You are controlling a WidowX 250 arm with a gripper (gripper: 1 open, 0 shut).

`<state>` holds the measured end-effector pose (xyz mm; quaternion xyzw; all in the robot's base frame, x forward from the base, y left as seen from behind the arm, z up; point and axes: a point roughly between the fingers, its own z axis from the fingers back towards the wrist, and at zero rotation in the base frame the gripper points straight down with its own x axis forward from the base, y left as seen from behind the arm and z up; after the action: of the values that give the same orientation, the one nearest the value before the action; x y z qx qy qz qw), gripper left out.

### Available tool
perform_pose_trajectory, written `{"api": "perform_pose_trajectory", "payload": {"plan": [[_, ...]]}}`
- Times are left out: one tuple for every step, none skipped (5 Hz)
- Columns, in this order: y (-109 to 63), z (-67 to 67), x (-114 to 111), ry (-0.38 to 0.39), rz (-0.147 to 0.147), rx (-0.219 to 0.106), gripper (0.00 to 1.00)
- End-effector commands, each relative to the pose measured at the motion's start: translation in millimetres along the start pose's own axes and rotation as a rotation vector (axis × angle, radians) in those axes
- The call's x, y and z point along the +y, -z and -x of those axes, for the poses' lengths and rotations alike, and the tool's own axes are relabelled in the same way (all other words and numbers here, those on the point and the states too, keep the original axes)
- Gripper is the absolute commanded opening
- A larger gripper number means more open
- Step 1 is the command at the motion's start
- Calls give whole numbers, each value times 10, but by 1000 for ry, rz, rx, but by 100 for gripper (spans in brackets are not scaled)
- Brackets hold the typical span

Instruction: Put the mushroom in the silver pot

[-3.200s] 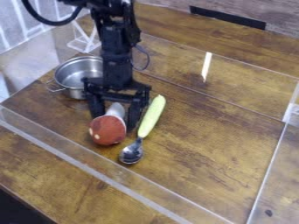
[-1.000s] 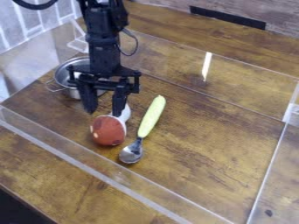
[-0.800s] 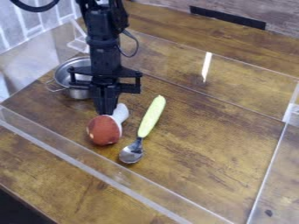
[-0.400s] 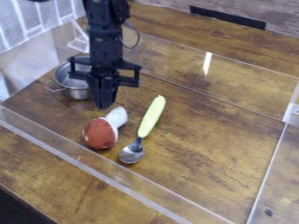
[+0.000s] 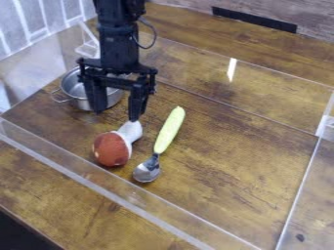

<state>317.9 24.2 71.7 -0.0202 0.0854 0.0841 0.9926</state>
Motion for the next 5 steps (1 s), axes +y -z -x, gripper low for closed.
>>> {"api": "perform_pose_trajectory", "payload": {"plan": [[-42,2,44,2,3,-63,100],[134,-20,34,15,-5,-51,100],[288,33,24,50,-13,-47,0],[334,89,23,95,-16,-50,0],[159,3,-10,134,-12,-62,0]]}}
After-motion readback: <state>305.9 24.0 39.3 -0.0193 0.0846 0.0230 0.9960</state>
